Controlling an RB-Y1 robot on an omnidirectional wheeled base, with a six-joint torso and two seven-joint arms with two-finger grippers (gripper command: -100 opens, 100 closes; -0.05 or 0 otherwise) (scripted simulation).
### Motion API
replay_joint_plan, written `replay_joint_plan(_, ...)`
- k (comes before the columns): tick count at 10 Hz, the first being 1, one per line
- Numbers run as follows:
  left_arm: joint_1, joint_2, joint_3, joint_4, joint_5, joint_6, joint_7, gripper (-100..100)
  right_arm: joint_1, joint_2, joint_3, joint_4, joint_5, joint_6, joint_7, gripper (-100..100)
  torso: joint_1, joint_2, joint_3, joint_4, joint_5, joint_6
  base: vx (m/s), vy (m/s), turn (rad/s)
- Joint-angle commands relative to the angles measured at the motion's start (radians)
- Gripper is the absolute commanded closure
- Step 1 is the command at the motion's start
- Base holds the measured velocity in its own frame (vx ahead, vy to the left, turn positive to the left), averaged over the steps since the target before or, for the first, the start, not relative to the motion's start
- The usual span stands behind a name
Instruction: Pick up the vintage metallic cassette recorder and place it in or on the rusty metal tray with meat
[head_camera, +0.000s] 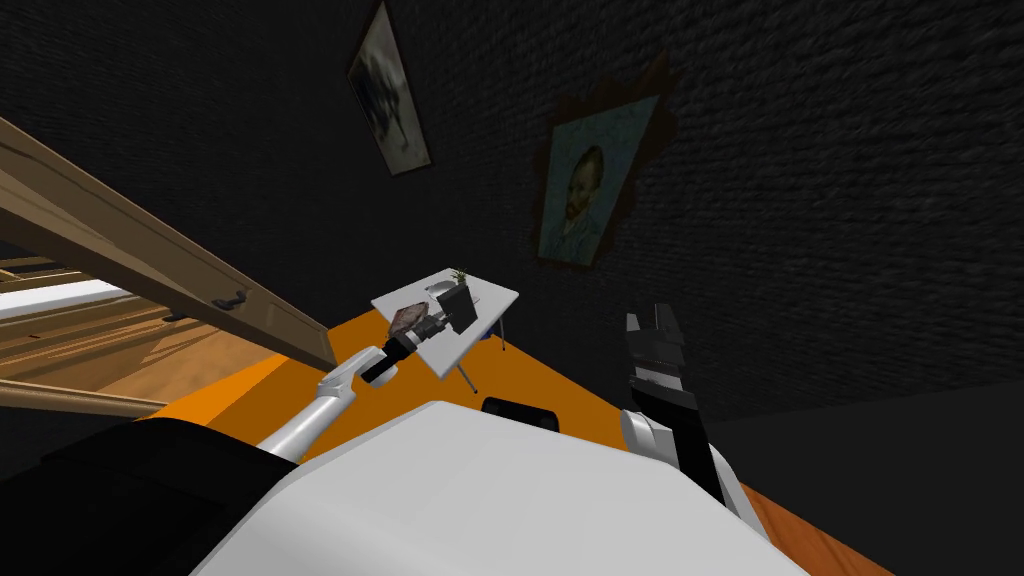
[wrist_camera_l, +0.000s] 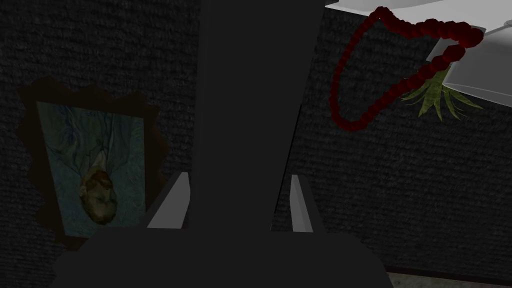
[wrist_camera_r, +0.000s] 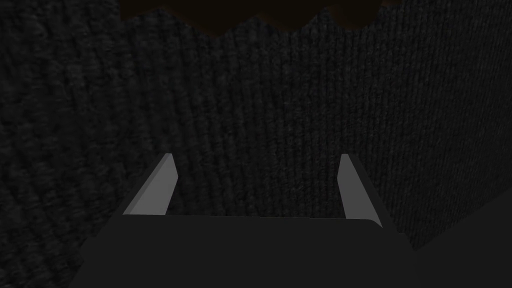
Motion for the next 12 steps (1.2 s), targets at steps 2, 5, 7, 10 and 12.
replay_joint_plan(2, 0.025, 0.023, -0.001, 0.017, 0.019, 0.001, -0.025, 100, 0.000, 0.000, 0.000, 0.000, 0.000, 0.000, 0.000, 0, 0.003, 0.004, 0.001, -0.002, 0.003, -0.003, -0.210, 0.021, 0.031)
replay_joint_plan(5, 0.031, 0.082, 0.014, 0.035, 0.068, 0.002, -0.072, 100, 0.000, 0.000, 0.000, 0.000, 0.000, 0.000, 0.000, 0, 0.012, 0.003, 0.001, -0.002, 0.005, -0.005, -0.143, 0.066, -0.030)
replay_joint_plan(7, 0.029, 0.133, 0.026, 0.046, 0.108, 0.006, -0.108, 100, 0.000, 0.000, 0.000, 0.000, 0.000, 0.000, 0.000, 0, 0.011, -0.002, -0.001, -0.002, 0.003, -0.004, -0.068, 0.082, -0.107)
replay_joint_plan(10, 0.028, 0.198, 0.041, 0.056, 0.155, 0.008, -0.152, 100, 0.000, 0.000, 0.000, 0.000, 0.000, 0.000, 0.000, 0, 0.007, -0.005, -0.003, -0.001, 0.000, -0.004, -0.029, 0.070, -0.089)
replay_joint_plan(12, 0.029, 0.226, 0.047, 0.058, 0.172, 0.008, -0.169, 100, 0.000, 0.000, 0.000, 0.000, 0.000, 0.000, 0.000, 0, 0.006, -0.004, -0.001, 0.000, -0.001, -0.003, -0.046, 0.069, -0.079)
